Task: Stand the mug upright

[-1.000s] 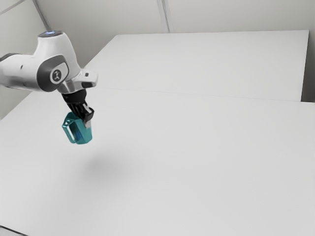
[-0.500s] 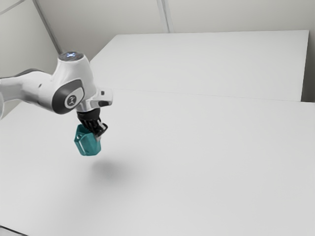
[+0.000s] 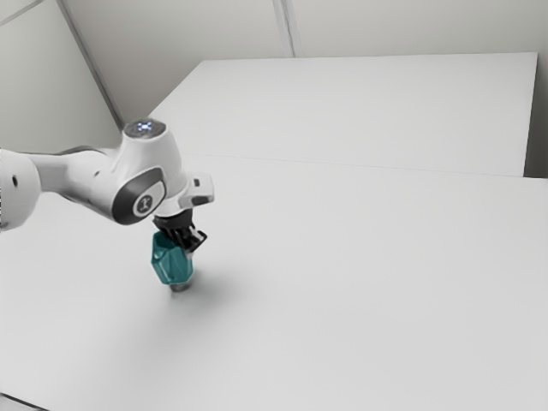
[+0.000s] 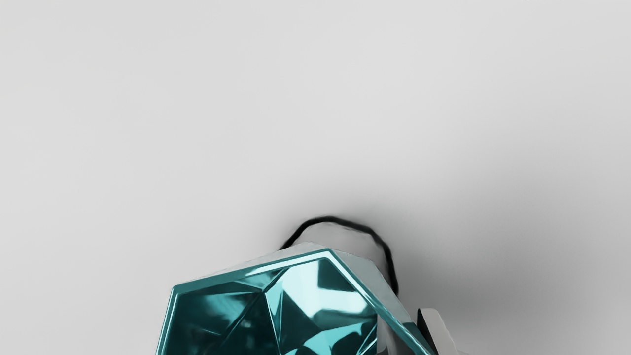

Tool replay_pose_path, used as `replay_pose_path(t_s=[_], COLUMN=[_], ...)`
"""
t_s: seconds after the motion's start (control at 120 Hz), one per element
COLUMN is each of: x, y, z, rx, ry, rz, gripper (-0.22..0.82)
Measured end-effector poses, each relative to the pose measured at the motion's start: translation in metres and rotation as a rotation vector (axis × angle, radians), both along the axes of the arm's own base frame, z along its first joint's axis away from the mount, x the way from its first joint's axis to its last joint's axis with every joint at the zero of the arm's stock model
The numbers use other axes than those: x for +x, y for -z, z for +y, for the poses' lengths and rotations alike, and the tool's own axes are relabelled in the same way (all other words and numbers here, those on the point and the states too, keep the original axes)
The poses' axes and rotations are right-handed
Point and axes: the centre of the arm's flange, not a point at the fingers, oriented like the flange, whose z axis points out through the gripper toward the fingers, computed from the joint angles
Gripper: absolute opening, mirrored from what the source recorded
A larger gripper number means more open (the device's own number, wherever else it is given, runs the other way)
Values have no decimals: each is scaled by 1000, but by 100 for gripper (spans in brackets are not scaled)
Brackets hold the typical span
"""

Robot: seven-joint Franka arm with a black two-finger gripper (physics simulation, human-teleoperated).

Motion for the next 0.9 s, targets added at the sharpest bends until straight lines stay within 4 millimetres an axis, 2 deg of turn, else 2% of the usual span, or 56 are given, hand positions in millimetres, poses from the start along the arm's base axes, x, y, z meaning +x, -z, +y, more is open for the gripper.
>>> replay_pose_path(t_s=[0.217, 0.358, 0.433, 0.533, 0.65, 0.742, 0.9], x=[4, 5, 5, 11, 28, 45, 59], y=[14, 13, 4, -22, -64, -111, -178], z=[-5, -9, -11, -13, -13, -13, -9], rx=[-3, -11, -15, -23, -28, -51, -84], ry=[-19, -23, -24, -27, -45, -84, -148], rz=[0, -9, -26, -74, -111, -122, -76], gripper=[-15, 16, 29, 40, 48, 51, 55])
